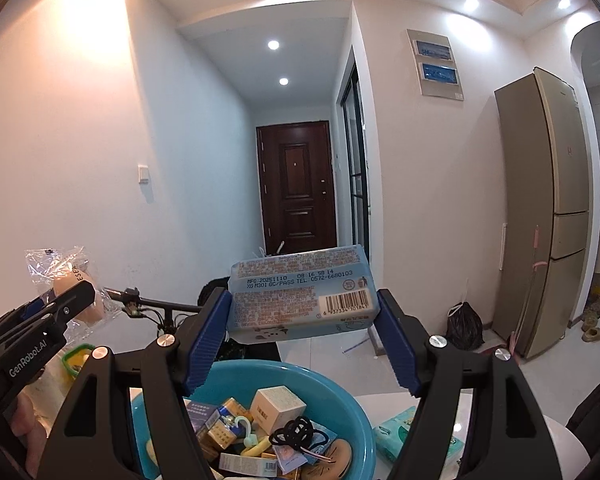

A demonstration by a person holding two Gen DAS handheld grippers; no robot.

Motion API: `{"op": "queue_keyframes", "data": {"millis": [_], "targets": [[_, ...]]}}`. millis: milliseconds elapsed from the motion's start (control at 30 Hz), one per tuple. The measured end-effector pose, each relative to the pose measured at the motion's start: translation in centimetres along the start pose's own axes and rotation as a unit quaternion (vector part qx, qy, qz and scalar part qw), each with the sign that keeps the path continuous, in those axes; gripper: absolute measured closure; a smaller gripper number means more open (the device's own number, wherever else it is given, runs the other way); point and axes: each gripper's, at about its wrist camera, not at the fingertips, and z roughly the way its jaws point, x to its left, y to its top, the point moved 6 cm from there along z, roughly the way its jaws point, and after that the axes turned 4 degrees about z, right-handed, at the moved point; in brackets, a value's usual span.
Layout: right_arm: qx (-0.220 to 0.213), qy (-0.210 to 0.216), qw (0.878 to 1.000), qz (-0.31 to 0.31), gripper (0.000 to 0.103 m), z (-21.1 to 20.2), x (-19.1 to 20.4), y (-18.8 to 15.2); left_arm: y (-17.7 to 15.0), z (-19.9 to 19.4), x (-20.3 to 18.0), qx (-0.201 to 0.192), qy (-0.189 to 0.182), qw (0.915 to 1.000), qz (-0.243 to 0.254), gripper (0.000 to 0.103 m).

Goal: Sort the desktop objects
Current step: 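Lift the bagged sponge and blue soap box and carry both over the teal basin, then lower the sponge into the basin with the left tool while the right tool releases the soap box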

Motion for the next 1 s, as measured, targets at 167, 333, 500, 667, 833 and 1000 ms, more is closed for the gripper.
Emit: {"op": "queue_keyframes", "data": {"millis": [167,333,500,667,833,1000], "targets": [[0.028,-0.003,1.000,0.002,0.032,2.1,-0.3,-1.5,-1.8,3.0,-0.2,0.035,0.002,0.9994,0.004,0.059],[0.055,-0.010,0.998,-0.003,0.032,3.9,-0.4,-2.9,-4.4,6.3,0.5,0.083,0.012,0.9964,0.006,0.059],[0.081,-0.010,0.997,-0.005,0.032,5.4,-0.5,-4.3,-6.9,9.2,1.5,0.132,0.019,0.9910,-0.002,0.059],[0.098,-0.019,0.995,-0.002,0.032,6.8,-1.2,-5.5,-9.4,11.5,2.2,0.173,0.026,0.9846,-0.008,0.059],[0.130,-0.023,0.991,-0.005,0.032,8.5,-1.8,-7.1,-11.1,12.7,2.9,0.208,0.021,0.9775,-0.030,0.059],[0.160,-0.029,0.987,-0.002,0.032,9.8,-2.3,-8.7,-11.8,13.0,3.5,0.229,0.043,0.9723,-0.023,0.059]]}}
